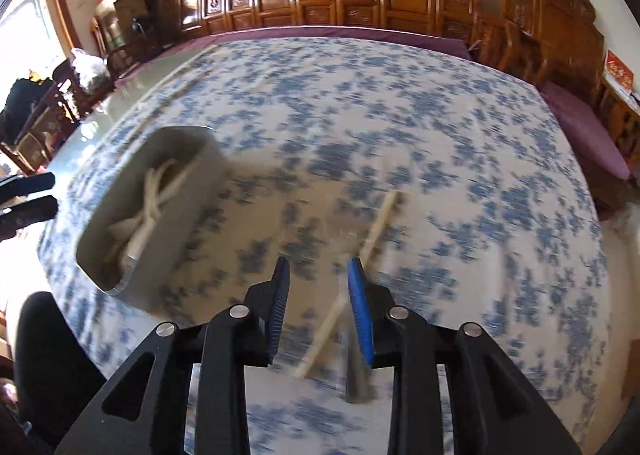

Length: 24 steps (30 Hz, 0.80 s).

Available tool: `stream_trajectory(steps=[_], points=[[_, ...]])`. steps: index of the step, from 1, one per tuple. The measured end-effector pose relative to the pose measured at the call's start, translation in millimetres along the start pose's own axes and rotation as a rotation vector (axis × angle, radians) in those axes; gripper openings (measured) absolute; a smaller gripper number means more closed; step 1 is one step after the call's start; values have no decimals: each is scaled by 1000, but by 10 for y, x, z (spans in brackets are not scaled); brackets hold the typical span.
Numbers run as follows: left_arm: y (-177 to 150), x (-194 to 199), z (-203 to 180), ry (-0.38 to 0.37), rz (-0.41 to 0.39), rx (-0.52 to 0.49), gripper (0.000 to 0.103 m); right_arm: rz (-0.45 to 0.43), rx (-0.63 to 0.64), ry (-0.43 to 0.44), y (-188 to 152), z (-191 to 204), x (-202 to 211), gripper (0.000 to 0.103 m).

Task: Organize utensils
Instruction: 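Move the right tool to the metal fork on the cloth and grasp it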

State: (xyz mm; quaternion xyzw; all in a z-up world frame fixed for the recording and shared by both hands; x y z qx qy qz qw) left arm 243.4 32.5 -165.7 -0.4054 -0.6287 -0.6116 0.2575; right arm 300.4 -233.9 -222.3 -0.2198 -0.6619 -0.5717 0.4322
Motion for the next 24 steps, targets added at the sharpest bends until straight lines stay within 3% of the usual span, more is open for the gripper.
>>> stream_trajectory(steps=[12, 24], points=[[26, -227, -387, -24, 38, -54, 85, 101, 46, -13, -322, -161, -379, 33], [2, -322, -517, -36, 59, -75, 85, 134, 104, -36, -310, -103, -573, 33]])
Point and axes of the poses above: each gripper's, at about its wrist camera, not at the fingertips, and x roughly against the way its jaws point, z to its left, y to its top, the point moved 3 cm from there along -x, roughly the way its jaws point, and after that the axes turned 3 degrees about -y, right-handed, at the moved point
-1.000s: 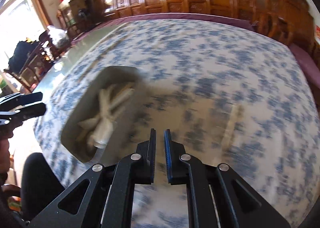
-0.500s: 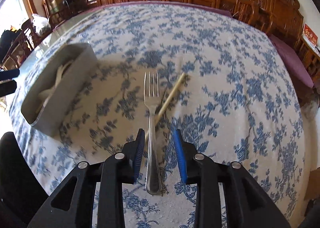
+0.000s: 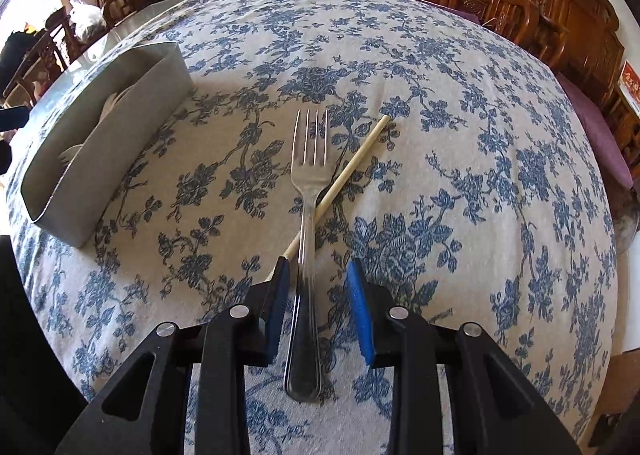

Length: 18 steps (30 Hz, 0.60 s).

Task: Organize utensils
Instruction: 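Move the right tool to the metal fork on the cloth and grasp it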

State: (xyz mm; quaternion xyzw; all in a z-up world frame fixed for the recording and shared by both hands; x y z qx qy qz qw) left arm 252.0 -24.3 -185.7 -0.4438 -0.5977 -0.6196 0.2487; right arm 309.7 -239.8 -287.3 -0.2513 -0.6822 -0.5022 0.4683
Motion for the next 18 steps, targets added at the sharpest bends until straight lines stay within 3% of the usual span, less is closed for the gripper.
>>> stream_trajectory(steps=[7, 10, 11, 18], points=[[25, -37, -66, -8, 5, -9, 85, -11, 2, 12, 82, -15, -75, 32], [30, -78, -113, -10, 13, -15, 85, -18, -2, 24, 90, -18, -79, 23], [32, -96, -131, -11, 16, -17, 85, -20, -8, 37, 94, -25, -78, 10], [46, -186, -209, -14, 31, -30, 85, -45, -34, 102, 116, -40, -39, 9]])
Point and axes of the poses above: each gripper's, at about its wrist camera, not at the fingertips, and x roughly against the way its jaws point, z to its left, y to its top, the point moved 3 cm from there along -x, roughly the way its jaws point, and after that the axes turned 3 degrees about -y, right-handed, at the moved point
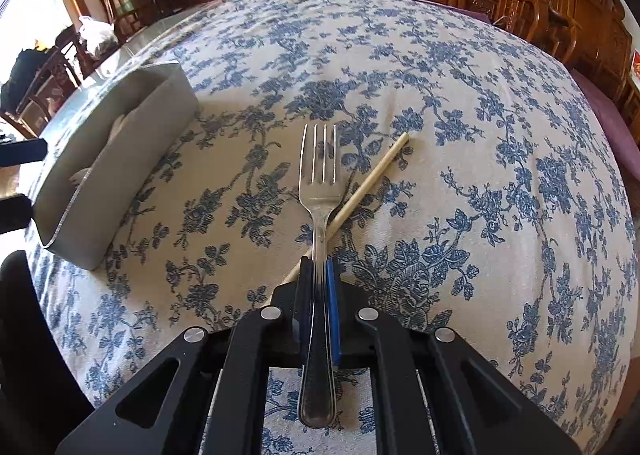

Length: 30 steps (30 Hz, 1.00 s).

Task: Organize utensils
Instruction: 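Move the right tool to the metal fork on the cloth and grasp it, then grasp the wooden chopstick with the left tool while the right holds the fork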

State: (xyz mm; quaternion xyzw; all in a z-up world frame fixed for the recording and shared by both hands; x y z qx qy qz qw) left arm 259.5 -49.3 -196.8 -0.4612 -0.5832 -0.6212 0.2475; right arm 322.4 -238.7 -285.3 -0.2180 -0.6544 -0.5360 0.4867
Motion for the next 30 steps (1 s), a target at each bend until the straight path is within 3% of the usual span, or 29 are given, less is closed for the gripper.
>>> stream_trajectory(steps=[9, 21, 26, 30], points=[[99, -183, -154, -10, 19, -22, 85, -95, -3, 29, 84, -5, 381, 9], [298, -550, -614, -83, 38, -67, 83, -94, -95, -57, -255, -701, 640, 9], [338, -747, -836, -112, 55, -97, 57, -70, -125, -78, -453, -879, 607, 9], [370, -919, -994, -126, 80, -122, 41, -59, -145, -85, -585, -970, 592, 9]])
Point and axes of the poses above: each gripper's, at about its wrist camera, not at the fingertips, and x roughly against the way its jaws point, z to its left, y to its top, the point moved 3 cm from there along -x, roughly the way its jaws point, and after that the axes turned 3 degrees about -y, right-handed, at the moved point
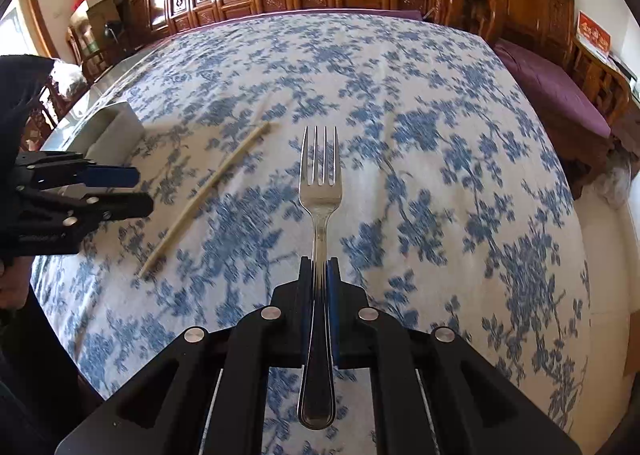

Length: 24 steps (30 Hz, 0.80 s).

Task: Organize utensils
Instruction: 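Grasp the wooden chopstick with the left tool while the right holds the fork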

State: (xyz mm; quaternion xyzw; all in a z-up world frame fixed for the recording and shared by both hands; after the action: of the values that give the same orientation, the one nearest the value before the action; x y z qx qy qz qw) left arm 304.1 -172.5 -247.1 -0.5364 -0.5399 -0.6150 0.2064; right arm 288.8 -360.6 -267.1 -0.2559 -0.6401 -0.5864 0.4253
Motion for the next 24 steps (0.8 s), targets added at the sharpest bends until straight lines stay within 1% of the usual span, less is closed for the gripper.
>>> stream_trajectory(steps=[2, 6, 12, 16, 19, 24], points=[[29, -87, -39, -3, 14, -9, 36, 2, -11, -1, -37, -34, -1, 9], [82, -247, -76, 3, 34, -12, 31, 7, -25, 0, -80, -63, -2, 9], [147, -374, -84, 19, 51, -15, 22, 14, -30, 6, -139, -40, -8, 9], [150, -402, -74, 30, 53, -20, 6, 19, -29, 9, -168, -10, -16, 9], [115, -380, -83, 3, 62, -25, 4, 20, -26, 13, -174, 21, -8, 9], [6, -223, -69, -2, 55, -26, 4, 12, -23, 21, -158, 105, 21, 9]])
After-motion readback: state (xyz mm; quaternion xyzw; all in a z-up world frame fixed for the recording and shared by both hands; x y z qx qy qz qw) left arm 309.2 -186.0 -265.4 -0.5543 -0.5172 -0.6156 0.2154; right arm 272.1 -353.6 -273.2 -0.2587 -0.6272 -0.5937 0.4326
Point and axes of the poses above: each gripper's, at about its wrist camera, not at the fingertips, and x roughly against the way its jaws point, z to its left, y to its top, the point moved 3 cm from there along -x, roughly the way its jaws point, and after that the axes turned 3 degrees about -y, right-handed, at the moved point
